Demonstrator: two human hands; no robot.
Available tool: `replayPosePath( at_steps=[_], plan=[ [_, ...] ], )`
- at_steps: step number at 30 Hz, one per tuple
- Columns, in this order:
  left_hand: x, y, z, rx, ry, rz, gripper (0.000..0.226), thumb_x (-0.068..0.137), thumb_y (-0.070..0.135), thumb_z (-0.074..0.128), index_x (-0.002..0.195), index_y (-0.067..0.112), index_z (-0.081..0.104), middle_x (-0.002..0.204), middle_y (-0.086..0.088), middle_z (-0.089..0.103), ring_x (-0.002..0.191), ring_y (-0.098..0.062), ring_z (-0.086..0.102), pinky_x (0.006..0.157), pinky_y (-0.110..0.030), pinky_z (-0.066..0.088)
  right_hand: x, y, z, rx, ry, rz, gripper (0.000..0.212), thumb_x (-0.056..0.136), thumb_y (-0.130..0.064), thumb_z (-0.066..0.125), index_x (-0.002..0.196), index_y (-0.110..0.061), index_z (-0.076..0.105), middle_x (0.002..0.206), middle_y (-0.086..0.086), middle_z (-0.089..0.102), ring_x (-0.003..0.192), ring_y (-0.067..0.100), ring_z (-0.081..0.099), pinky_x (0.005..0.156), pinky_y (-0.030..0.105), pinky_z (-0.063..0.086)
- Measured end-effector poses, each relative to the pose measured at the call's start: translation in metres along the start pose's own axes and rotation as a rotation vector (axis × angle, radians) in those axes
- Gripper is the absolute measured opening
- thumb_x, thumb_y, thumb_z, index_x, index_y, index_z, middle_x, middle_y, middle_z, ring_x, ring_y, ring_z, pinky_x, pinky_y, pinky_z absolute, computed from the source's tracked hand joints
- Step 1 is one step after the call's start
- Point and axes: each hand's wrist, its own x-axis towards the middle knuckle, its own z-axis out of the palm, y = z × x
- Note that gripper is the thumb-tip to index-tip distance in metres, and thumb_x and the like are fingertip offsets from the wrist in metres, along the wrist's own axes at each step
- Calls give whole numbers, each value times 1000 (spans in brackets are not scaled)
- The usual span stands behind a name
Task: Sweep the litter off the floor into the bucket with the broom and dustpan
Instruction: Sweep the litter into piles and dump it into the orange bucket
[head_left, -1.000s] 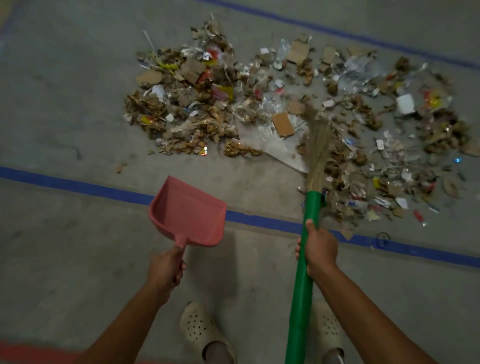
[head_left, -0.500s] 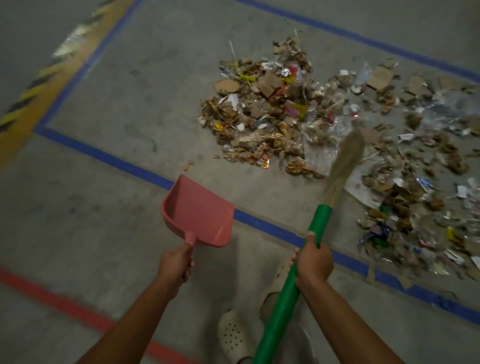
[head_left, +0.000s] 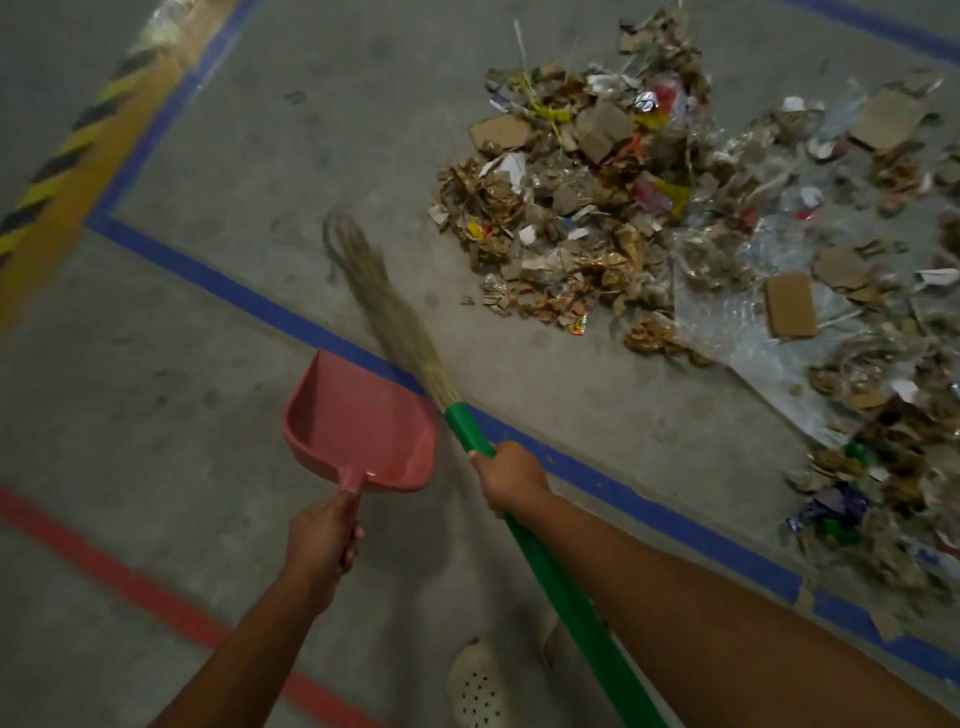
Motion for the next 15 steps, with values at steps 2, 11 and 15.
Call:
replayPosePath(
  at_steps=[2, 11, 15],
  plan=[
    [2, 2, 7, 18, -5, -2, 50, 95, 48, 63, 72, 4, 55, 47, -7, 47, 30, -14, 33, 36, -14, 22, 20, 15, -8, -13, -34, 72, 43, 97, -48, 54, 104, -7, 65, 98, 16, 74, 80, 32, 72, 72, 37, 60],
    [-2, 55, 74, 125, -135, 37, 46, 98, 43, 59, 74, 4, 54, 48, -7, 48, 31, -12, 31, 35, -14, 20, 50, 112, -100, 330, 309, 408, 47, 103, -44, 48, 116, -2, 61, 113, 20, 68, 94, 36, 66, 70, 33, 45],
    [-4, 88, 116, 201, -190, 80, 48, 98, 45, 59, 68, 7, 53, 51, -8, 49, 31, -12, 32, 34, -15, 20, 54, 150, -135, 570, 469, 556, 51, 101, -46, 50, 106, 3, 62, 98, 20, 71, 79, 35, 70, 73, 41, 57]
  ],
)
